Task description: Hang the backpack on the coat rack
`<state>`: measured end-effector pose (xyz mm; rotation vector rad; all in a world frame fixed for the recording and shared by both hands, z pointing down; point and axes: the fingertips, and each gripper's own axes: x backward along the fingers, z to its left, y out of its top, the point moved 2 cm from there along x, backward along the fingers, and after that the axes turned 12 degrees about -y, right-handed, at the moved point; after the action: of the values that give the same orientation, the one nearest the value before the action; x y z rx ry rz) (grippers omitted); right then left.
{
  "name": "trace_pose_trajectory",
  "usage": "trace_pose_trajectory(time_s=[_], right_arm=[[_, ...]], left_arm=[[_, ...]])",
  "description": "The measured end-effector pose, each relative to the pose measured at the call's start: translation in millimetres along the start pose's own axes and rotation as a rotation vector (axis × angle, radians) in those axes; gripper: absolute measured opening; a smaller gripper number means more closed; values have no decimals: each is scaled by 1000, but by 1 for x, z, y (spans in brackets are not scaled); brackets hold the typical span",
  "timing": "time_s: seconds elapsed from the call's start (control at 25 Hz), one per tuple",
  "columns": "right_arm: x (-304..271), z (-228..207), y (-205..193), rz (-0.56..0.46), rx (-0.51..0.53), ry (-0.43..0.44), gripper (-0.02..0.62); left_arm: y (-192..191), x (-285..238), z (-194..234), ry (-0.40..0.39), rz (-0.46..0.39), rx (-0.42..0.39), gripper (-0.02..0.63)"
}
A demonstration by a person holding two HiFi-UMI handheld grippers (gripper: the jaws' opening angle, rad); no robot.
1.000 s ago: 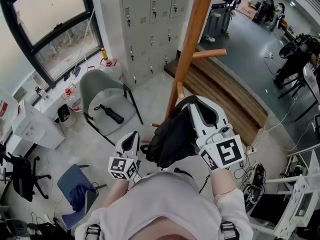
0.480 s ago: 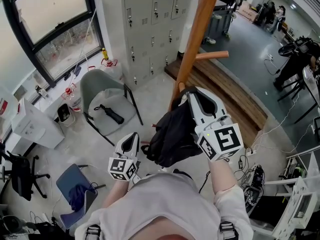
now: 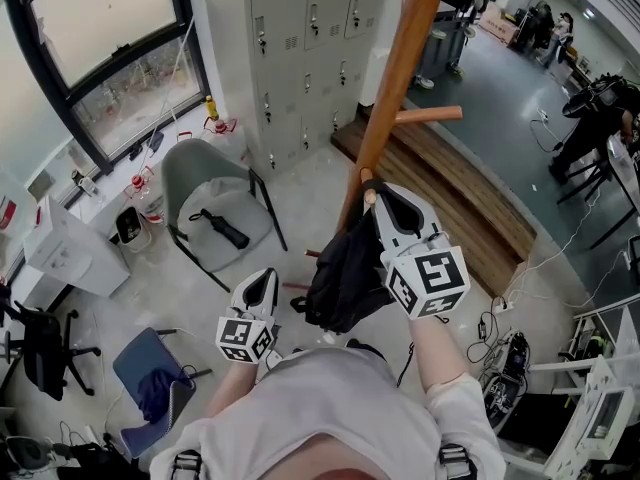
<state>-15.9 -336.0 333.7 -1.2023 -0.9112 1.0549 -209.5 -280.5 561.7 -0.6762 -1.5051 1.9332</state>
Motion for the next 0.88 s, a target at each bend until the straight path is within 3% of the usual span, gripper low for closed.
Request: trace_pose_trajectory(time_s=[0.88], right_arm=[[-32,-5,-32,49,40,-31,20]], left_arm=[[-8,-9,-2,-13,24,10,11]])
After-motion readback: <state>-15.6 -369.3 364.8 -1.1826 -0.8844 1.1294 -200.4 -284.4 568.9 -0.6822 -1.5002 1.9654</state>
